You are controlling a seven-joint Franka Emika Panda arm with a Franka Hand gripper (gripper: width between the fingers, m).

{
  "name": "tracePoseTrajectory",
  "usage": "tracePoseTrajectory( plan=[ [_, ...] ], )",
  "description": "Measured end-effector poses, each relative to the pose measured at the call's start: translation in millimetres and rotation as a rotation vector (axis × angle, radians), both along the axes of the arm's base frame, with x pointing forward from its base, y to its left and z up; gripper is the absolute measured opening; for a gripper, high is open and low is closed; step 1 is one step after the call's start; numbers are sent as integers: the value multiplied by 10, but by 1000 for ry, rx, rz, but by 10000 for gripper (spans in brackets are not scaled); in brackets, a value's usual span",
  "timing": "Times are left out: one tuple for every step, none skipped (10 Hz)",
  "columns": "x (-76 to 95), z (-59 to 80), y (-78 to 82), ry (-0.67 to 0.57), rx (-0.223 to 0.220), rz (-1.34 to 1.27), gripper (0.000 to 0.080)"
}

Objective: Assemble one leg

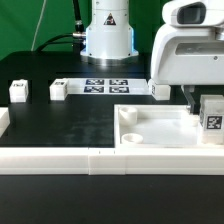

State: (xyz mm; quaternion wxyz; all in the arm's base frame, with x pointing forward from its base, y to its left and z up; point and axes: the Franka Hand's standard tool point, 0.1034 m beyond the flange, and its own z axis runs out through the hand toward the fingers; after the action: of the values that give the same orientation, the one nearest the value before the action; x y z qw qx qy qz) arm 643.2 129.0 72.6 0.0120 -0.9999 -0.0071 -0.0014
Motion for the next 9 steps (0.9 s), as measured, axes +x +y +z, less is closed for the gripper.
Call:
tracePoseTrajectory(
  plan=[
    [16, -7, -30, -13, 0, 43, 649],
    [14, -8, -27, -13, 0, 43, 626],
    [14, -9, -29, -12, 0, 42, 626],
    [14, -10, -29, -12, 0, 42, 436],
    [14, -10, -31, -12, 0, 42, 436],
    [17, -10, -48, -12, -2, 40, 291],
    [17, -10, -47, -12, -1, 40, 291],
    [17, -10, -47, -12, -1, 34, 291],
    [17, -10, -51, -12, -1, 5, 291]
  ],
)
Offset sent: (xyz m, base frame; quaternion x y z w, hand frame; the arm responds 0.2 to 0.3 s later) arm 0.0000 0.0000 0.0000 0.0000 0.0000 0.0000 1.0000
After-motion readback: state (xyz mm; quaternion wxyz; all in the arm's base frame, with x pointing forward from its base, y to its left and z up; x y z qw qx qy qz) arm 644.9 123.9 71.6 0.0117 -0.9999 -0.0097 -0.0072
